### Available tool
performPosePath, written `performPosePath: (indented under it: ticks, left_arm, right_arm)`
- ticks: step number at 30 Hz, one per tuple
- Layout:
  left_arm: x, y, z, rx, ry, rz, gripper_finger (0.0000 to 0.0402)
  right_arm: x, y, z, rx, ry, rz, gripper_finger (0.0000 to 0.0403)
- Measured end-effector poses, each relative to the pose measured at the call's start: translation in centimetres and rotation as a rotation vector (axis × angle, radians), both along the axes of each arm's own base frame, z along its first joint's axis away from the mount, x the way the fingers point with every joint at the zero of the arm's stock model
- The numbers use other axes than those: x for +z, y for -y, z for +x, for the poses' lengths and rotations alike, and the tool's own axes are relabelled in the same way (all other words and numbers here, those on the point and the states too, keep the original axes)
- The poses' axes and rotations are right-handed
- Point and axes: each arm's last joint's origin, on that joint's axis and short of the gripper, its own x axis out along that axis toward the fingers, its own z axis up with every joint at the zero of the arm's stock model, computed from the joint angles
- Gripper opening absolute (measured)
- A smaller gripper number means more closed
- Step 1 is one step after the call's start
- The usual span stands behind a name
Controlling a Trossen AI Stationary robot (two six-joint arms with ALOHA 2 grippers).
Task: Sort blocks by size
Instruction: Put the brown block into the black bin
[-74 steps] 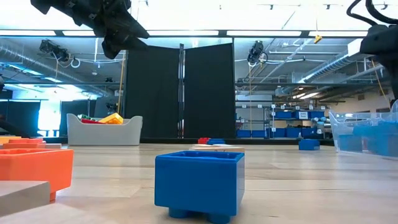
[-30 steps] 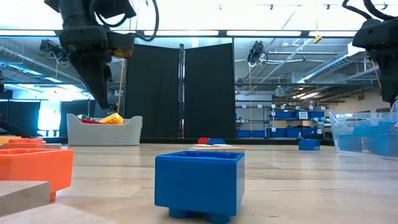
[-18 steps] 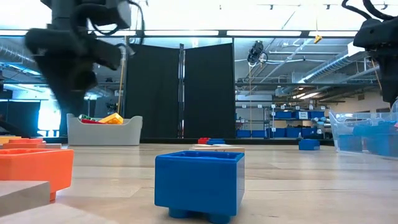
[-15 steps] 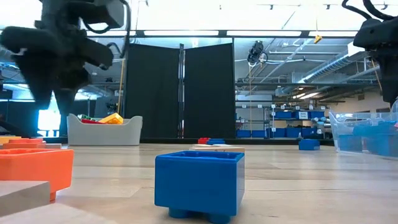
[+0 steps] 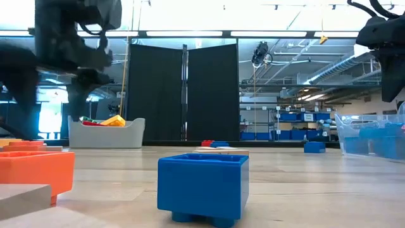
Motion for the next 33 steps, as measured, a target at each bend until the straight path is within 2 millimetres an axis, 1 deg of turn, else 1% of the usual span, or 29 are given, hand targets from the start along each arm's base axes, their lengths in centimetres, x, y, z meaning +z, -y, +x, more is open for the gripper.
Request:
performPosePath:
  ticks: [2, 5, 11, 15, 17, 22, 28, 33]
  left_arm:
    - [-0.4, -0.2, 0.3, 0.06, 0.009, 0.077, 0.0372]
    - [-0.9, -0.4, 0.6, 0.165, 0.015, 0.141, 0.0372]
    - [-1.8, -0.6, 1.1, 0.384, 0.012, 0.149, 0.0372]
    - [-2.0, -0.6, 1.1, 0.551, 0.034, 0.146, 0.0372]
    - [-2.0, -0.5, 1.2, 0.628, 0.04, 0.111, 0.0372]
    - [-2.1, -0.3, 1.4, 0.72, 0.03, 0.02, 0.0372]
    - [-2.2, -1.0, 1.9, 0.761, 0.044, -0.024, 0.0372]
    - [-2.6, -1.5, 2.2, 0.754, 0.003, -0.055, 0.0372]
  right_arm:
    - [0.0, 0.0, 0.0, 0.003, -0.001, 0.0, 0.029]
    - [0.0, 0.0, 0.0, 0.003, -0.001, 0.0, 0.029]
    - [0.0, 0.0, 0.0, 0.003, 0.001, 0.001, 0.0289]
    - [0.0, 0.0, 0.0, 0.018, -0.003, -0.001, 0.0286]
    - [0.0, 0.0, 0.0, 0.021, -0.005, -0.003, 0.0286]
    - [0.0, 0.0, 0.0, 0.021, -0.009, -0.007, 0.0288]
    - [0.0, 0.1, 0.0, 0.034, 0.001, -0.027, 0.0285]
    - [0.0, 0.1, 0.0, 0.045, 0.0, -0.028, 0.0283]
